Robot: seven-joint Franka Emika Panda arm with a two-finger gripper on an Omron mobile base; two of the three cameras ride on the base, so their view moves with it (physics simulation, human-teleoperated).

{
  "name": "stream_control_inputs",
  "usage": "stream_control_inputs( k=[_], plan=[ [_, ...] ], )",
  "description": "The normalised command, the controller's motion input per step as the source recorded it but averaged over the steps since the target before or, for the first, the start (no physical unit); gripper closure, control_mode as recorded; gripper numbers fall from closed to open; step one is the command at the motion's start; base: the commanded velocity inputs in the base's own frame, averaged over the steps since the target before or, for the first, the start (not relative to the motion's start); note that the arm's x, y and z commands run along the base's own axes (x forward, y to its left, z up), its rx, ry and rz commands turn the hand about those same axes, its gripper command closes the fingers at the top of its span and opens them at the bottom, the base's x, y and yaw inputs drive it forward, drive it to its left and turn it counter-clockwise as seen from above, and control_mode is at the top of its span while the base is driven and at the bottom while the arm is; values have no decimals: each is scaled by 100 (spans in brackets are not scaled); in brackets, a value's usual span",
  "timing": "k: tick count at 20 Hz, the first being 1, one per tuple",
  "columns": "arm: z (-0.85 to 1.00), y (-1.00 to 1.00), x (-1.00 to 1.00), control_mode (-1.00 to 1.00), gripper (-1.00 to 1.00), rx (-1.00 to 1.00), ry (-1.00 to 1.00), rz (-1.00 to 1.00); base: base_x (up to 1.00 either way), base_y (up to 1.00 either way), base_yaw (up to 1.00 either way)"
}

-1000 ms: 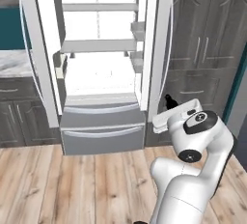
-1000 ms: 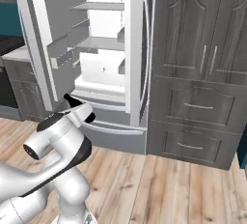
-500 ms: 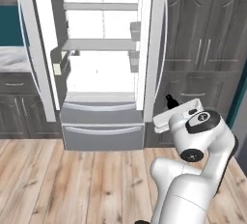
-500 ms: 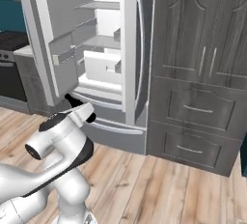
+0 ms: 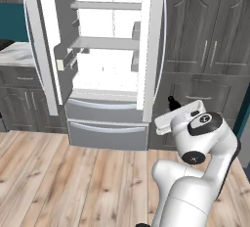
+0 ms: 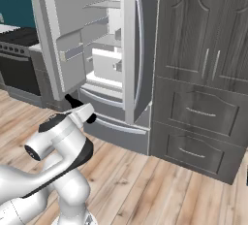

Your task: Open the fridge, grab two sodas, and place both sodas inside the bowl with ice on the dining counter.

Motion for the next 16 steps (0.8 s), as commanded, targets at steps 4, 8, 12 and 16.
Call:
stream_control_inputs(
  k=[4,8,12,16],
  plan=[
    [0,0,0,100,100,0,0,0,-37,-33,27],
    [0,0,0,100,100,0,0,0,-48,-37,28],
    [0,0,0,100,100,0,0,0,-54,-31,29],
    [0,0,0,100,100,0,0,0,-47,-31,29]
  ],
)
